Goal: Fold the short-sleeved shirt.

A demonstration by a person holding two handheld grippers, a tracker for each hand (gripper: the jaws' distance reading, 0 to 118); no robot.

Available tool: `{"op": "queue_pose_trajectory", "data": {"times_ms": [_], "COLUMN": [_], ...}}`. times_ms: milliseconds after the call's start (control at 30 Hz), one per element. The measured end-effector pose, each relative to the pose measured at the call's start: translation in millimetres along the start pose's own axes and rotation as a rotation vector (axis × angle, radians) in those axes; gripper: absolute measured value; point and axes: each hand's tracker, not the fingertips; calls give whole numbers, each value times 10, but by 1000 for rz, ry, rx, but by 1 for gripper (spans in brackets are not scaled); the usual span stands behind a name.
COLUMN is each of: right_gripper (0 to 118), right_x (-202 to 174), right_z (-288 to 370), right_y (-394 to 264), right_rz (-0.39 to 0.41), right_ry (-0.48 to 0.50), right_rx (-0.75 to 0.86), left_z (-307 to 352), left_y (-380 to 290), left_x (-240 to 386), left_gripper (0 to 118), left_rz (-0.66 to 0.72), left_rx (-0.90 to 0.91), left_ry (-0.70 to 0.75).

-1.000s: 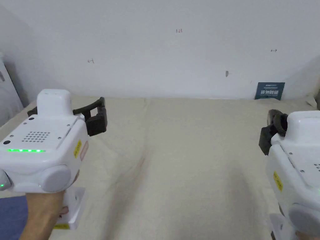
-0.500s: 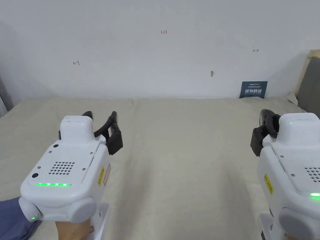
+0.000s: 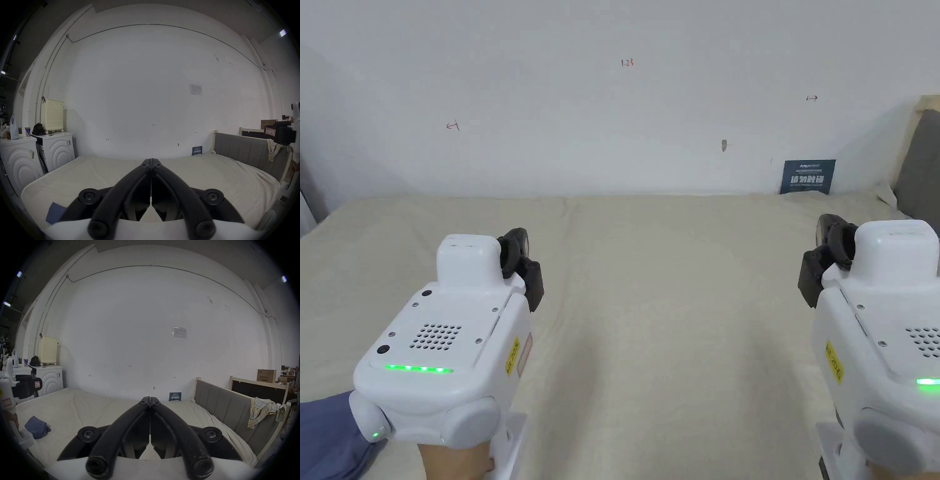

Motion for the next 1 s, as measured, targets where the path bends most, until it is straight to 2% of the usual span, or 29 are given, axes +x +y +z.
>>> {"op": "queue_pose_trajectory", "data": {"times_ms": [1000], "right_gripper": [0], "right_x": [-73], "right_z": [31], "right_y": [38], "right_rz": [30], "right_ry": [7], "right_rx": [11], "left_z": [-6], "left_y": [-51], "left_x": [-58], "left_gripper": [0], "left_rz": [24], "left_rx": [-22], "left_ry": [-9]}}
